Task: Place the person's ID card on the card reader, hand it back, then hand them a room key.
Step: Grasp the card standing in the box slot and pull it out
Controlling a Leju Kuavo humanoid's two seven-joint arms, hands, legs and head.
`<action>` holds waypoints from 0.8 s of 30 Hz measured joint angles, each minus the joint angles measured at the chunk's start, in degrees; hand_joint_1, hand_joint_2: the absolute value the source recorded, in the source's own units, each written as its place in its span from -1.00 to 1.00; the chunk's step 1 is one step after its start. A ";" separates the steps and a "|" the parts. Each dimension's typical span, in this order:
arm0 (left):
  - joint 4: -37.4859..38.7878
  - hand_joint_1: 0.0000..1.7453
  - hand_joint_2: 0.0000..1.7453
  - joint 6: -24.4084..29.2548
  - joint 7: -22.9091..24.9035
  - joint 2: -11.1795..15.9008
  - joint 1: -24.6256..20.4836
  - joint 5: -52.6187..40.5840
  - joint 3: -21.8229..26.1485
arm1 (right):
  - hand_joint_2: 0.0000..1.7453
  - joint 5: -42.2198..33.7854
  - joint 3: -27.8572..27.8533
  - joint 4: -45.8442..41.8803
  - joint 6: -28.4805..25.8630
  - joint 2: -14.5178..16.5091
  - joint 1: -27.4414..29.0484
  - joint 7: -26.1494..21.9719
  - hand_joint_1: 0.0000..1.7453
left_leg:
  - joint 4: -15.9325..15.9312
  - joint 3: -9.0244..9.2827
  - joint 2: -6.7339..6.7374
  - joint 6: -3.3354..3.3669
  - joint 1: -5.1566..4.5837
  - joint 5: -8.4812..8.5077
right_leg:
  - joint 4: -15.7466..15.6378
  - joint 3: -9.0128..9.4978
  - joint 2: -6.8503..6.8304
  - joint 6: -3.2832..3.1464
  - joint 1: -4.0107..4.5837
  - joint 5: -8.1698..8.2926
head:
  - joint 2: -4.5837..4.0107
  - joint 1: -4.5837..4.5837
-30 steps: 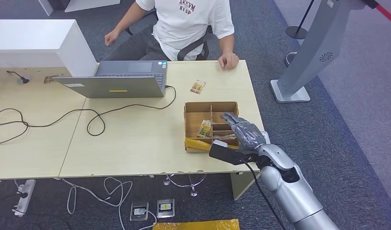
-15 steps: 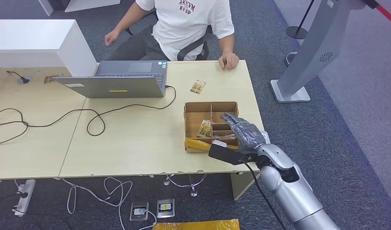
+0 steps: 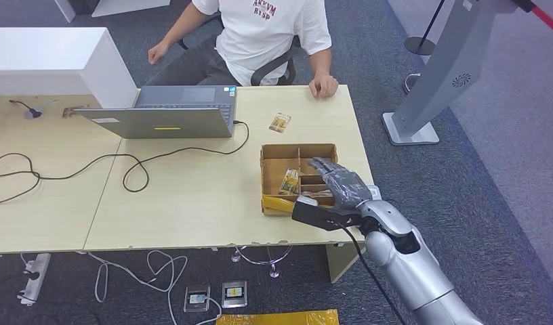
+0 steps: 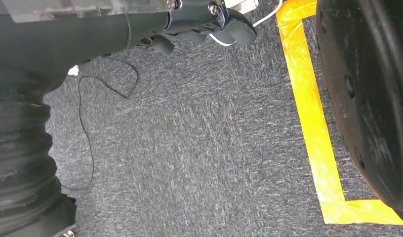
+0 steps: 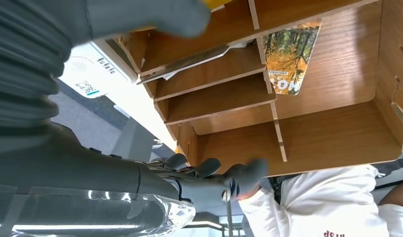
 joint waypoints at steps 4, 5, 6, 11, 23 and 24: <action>0.00 -1.00 1.00 -0.10 -0.01 0.02 -0.17 -0.22 -0.01 | 1.00 -0.36 0.00 0.25 0.44 0.00 0.00 0.63 0.77 | 0.00 0.01 0.01 0.00 0.00 0.00 | 0.00 0.00 0.01 0.00 0.00 0.00 | 0.00 0.00; 0.00 -1.00 1.00 -0.14 -0.01 0.03 -0.22 -0.25 -0.02 | 1.00 -0.47 0.00 0.27 0.55 0.00 0.01 0.78 0.79 | 0.00 0.01 0.01 0.00 0.00 0.00 | 0.00 0.00 0.01 0.00 0.00 0.00 | 0.00 0.00; 0.00 -1.00 1.00 -0.17 -0.01 0.03 -0.28 -0.28 -0.02 | 1.00 -0.56 0.00 0.27 0.63 -0.01 0.02 0.91 0.78 | 0.00 0.01 0.01 0.00 0.00 0.00 | 0.00 0.00 0.01 0.00 0.00 0.00 | 0.00 0.00; 0.00 -1.00 1.00 -0.32 -0.03 0.07 -0.50 -0.42 -0.02 | 1.00 -0.94 -0.03 0.27 0.83 -0.13 0.08 1.37 -0.16 | 0.00 0.02 0.01 0.00 0.00 0.00 | 0.00 -0.01 0.02 0.00 0.00 0.00 | 0.00 0.01; 0.00 -1.00 1.00 -0.40 -0.05 0.07 -0.60 -0.42 -0.04 | 1.00 -1.12 -0.07 0.33 0.75 -0.26 0.38 1.69 -1.00 | 0.00 0.02 0.03 0.00 0.00 0.00 | -0.01 -0.01 0.03 0.00 0.00 0.00 | 0.00 0.00; 0.00 -1.00 1.00 -0.40 -0.05 0.07 -0.60 -0.42 -0.04 | 1.00 -1.11 -0.07 0.33 0.74 -0.26 0.41 1.69 -1.00 | 0.00 0.02 0.03 0.00 0.00 0.00 | -0.01 -0.01 0.03 0.00 0.00 0.00 | 0.00 0.00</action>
